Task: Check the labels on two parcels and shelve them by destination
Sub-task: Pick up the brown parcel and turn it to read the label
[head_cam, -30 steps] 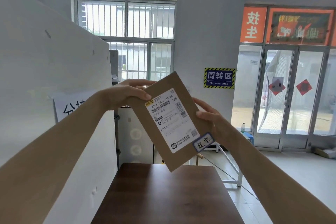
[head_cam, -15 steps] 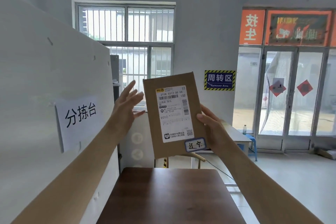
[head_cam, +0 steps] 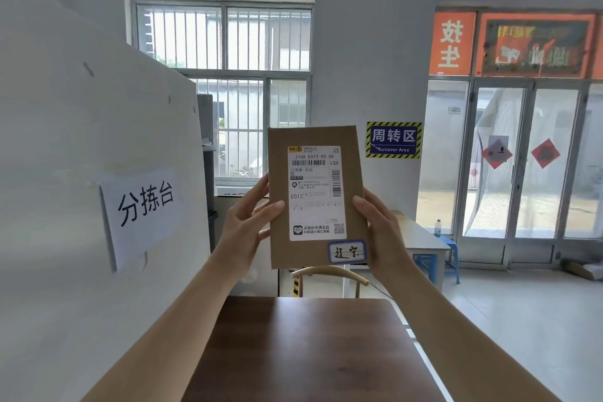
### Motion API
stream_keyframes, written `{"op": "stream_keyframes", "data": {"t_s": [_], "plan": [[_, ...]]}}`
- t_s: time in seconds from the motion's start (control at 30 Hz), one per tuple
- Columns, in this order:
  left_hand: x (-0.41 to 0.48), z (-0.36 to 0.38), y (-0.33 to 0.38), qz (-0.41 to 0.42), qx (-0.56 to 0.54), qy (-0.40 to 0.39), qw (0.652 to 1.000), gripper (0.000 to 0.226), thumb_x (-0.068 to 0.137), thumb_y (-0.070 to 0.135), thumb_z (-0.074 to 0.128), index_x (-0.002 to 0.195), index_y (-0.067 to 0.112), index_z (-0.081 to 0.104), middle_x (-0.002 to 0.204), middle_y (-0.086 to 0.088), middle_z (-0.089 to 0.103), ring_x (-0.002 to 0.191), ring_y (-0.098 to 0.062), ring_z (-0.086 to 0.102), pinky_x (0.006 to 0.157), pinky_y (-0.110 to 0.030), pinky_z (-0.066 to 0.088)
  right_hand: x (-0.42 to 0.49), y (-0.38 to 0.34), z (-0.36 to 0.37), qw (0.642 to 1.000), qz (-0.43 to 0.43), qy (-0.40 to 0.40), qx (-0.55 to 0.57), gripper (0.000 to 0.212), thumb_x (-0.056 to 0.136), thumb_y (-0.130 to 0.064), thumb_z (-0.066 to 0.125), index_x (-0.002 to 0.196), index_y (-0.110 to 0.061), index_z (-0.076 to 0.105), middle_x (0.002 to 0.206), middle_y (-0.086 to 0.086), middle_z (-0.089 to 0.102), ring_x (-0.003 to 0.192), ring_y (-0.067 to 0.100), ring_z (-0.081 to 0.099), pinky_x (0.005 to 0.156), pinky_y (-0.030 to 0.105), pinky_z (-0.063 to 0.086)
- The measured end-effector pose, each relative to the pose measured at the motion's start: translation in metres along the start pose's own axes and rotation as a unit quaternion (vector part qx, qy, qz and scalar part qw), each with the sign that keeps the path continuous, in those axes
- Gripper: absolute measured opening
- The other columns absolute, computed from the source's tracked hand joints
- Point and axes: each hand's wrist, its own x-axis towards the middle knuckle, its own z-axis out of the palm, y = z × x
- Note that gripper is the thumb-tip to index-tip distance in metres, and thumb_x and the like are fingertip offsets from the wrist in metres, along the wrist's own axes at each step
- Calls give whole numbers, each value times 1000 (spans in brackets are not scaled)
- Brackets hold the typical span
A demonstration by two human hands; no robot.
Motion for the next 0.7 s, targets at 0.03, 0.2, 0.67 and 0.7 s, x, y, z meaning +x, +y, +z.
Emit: {"op": "stream_keyframes", "data": {"t_s": [0.03, 0.2, 0.67, 0.7], "plan": [[-1, -2, 1, -1, -2, -2, 1000, 65, 74, 35, 72, 136, 38, 52, 129, -5, 64, 121, -31, 59, 97, -68, 43, -2, -1, 4, 1000, -10, 0, -3, 39, 81, -29, 64, 120, -26, 68, 116, 8, 73, 101, 27, 71, 74, 36, 62], [-7, -18, 11, 7, 1, 5, 1000, 69, 72, 33, 71, 138, 33, 51, 132, -7, 62, 122, -32, 58, 98, -68, 42, -5, 2, 24, 999, -31, 9, 12, 47, 79, -24, 66, 126, -20, 63, 111, 6, 75, 92, 23, 73, 71, 33, 63], [-74, -81, 82, 41, 131, 178, 974, 71, 65, 31, 73, 134, 31, 54, 122, 8, 69, 119, -24, 61, 97, -63, 45, 11, 53, 132, 971, 43, -141, 190, 44, 83, -17, 63, 127, -13, 63, 112, 10, 74, 91, 24, 74, 66, 31, 60], [-83, -82, 89, 43, 141, 195, 970, 70, 65, 29, 73, 133, 31, 55, 122, 9, 70, 118, -22, 62, 97, -61, 46, 9, 55, 141, 965, 54, -156, 203, 45, 82, -19, 62, 127, -14, 63, 115, 12, 73, 94, 26, 73, 68, 33, 61]]}}
